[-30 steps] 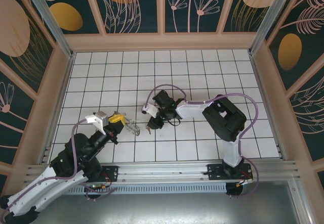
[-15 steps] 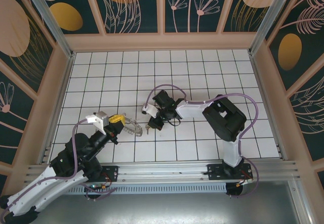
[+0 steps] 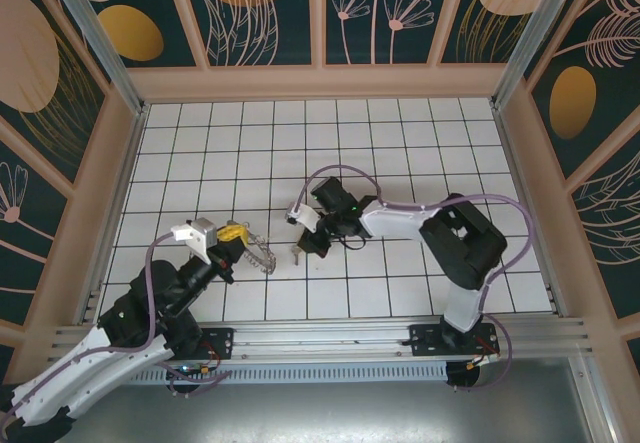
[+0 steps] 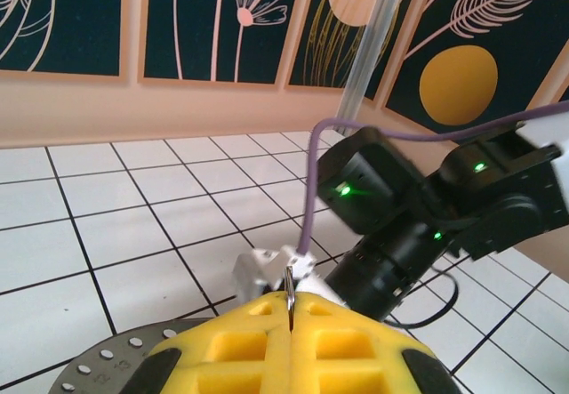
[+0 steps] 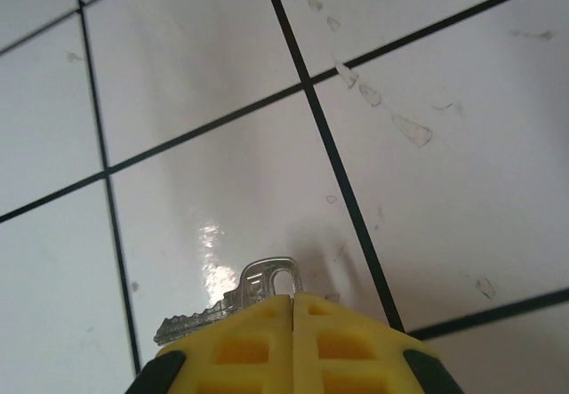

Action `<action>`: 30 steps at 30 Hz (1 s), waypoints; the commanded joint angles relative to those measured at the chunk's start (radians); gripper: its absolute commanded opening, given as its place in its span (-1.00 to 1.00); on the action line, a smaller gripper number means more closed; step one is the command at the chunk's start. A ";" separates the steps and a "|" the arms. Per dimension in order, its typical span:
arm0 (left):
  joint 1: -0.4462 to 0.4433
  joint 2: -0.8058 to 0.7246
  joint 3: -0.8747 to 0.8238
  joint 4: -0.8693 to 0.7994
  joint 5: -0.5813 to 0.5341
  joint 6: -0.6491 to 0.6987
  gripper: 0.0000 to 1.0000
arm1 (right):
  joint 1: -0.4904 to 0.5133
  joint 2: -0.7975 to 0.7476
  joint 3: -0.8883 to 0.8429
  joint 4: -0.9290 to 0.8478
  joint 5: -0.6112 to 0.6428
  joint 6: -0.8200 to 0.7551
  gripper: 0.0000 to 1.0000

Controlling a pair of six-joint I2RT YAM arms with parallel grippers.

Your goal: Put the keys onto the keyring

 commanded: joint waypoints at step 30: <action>0.001 0.206 0.101 0.107 0.162 0.096 -1.00 | -0.073 -0.371 -0.321 0.173 0.262 0.348 -1.00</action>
